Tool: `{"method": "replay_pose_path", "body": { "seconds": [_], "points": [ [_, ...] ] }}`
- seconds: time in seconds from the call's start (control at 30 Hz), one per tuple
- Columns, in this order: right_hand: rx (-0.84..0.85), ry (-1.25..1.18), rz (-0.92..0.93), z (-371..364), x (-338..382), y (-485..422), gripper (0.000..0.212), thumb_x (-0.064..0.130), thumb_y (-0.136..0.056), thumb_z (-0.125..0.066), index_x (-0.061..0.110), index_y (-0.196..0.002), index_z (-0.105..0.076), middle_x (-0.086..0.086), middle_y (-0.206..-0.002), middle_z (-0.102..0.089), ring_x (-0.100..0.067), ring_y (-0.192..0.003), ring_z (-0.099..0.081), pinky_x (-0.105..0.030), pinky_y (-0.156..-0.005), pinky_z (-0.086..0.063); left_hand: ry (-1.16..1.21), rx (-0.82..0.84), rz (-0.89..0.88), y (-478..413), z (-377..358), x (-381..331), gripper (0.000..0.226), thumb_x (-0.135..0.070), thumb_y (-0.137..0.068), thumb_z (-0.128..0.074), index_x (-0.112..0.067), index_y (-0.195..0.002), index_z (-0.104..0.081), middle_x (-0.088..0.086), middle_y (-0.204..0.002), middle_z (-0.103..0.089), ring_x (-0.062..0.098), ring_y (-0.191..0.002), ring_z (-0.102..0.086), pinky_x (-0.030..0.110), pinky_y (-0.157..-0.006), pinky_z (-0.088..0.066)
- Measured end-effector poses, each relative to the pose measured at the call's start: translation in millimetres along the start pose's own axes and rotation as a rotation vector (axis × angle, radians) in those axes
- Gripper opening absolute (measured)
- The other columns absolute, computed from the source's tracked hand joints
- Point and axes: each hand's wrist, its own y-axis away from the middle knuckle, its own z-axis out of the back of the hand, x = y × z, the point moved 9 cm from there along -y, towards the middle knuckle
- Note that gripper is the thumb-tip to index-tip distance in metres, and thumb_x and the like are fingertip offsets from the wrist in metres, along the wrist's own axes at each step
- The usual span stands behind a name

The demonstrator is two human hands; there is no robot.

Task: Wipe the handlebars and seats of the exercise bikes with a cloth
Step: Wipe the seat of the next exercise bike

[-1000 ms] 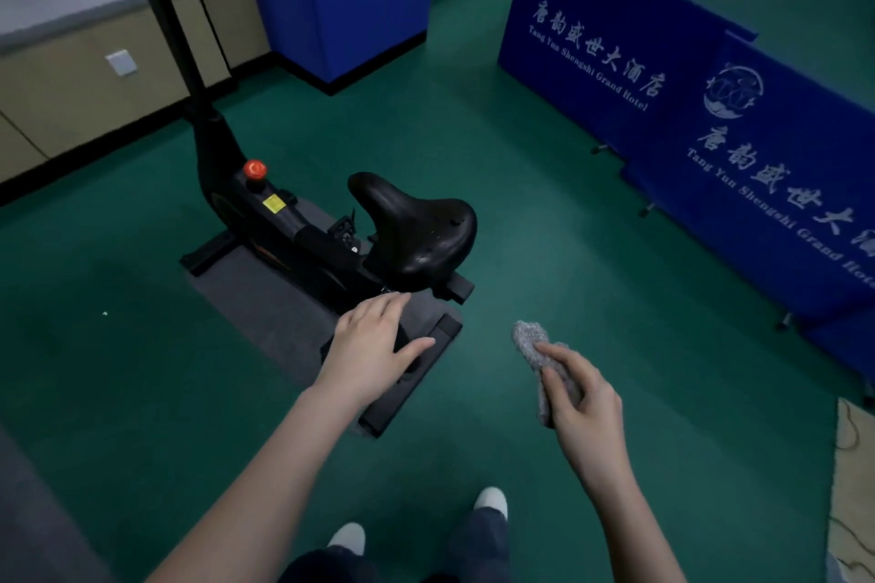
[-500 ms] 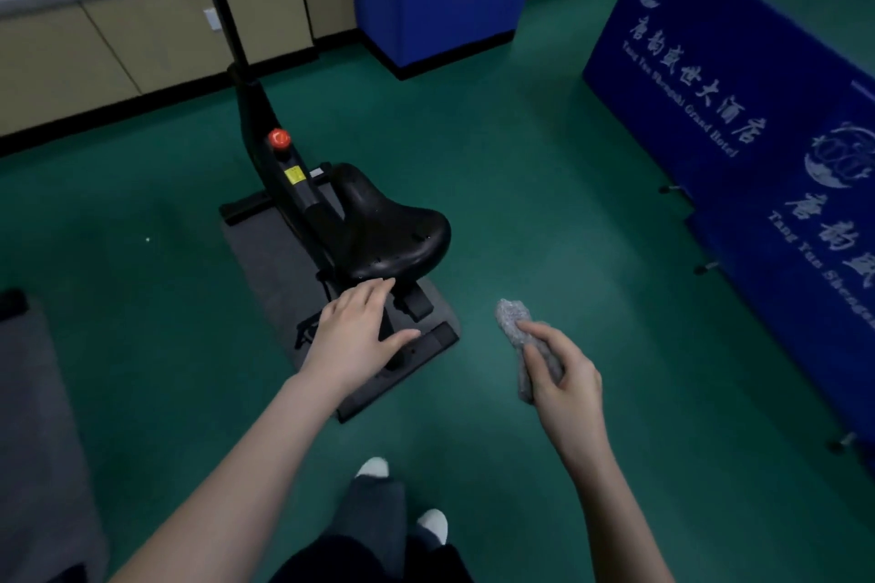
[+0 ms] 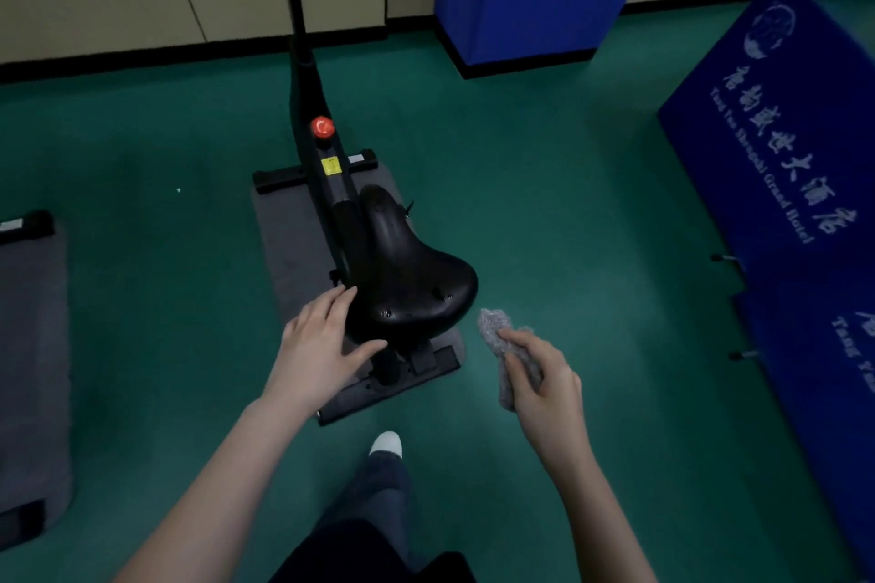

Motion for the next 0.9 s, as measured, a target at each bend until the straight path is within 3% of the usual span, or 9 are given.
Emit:
{"method": "replay_pose_path", "body": {
  "seconds": [0.3,0.43,0.53,0.67,0.9],
  "points": [
    [0.101,0.049,0.079,-15.1,8.2,-65.1,0.034,0.009,-0.092,-0.061,0.042,-0.099,-0.062,0.033,-0.096,-0.058,-0.004,-0.104,-0.055,-0.021,-0.090,-0.039,0.097,0.017,0.119,-23.5,-8.2,6.5,0.085,-0.063,-0.083,-0.051,-0.019,-0.150,-0.021,-0.002,-0.154,-0.025,0.018,-0.140,-0.025,0.040,-0.114,-0.024],
    [0.213,0.075,0.161,-32.4,29.0,-104.4,0.036,0.007,-0.092,-0.059,0.042,-0.100,-0.061,0.033,-0.099,-0.055,0.005,-0.105,-0.050,-0.004,-0.087,-0.032,0.166,-0.001,0.196,-26.1,-17.8,6.1,0.084,-0.065,-0.084,-0.046,-0.021,-0.150,-0.020,-0.005,-0.154,-0.023,0.015,-0.141,-0.023,0.038,-0.115,-0.023],
    [0.285,0.106,0.276,-50.8,51.0,-139.5,0.029,0.006,-0.093,-0.057,0.031,-0.105,-0.065,0.028,-0.103,-0.057,0.002,-0.105,-0.049,0.001,-0.086,-0.031,0.212,-0.043,0.251,-28.8,-22.9,2.4,0.082,-0.064,-0.085,-0.046,-0.022,-0.150,-0.020,-0.008,-0.154,-0.022,0.012,-0.141,-0.021,0.035,-0.116,-0.021],
    [0.369,0.174,0.486,-89.0,87.2,-185.8,0.022,0.005,-0.094,-0.057,0.012,-0.112,-0.067,0.003,-0.111,-0.066,-0.015,-0.107,-0.052,-0.010,-0.088,-0.034,0.297,-0.162,0.342,-32.9,-21.8,-0.6,0.072,-0.058,-0.088,-0.046,-0.021,-0.147,-0.029,-0.007,-0.150,-0.030,0.012,-0.139,-0.026,0.034,-0.115,-0.022],
    [0.605,0.320,0.837,-173.6,117.5,-211.5,0.024,0.005,-0.094,-0.055,0.007,-0.114,-0.068,-0.005,-0.117,-0.066,-0.026,-0.115,-0.050,-0.021,-0.097,-0.032,0.461,-0.346,0.485,-58.1,-19.7,12.4,0.045,-0.041,-0.092,-0.054,-0.021,-0.132,-0.053,-0.004,-0.132,-0.055,0.016,-0.125,-0.046,0.028,-0.107,-0.032]
  ]
}}
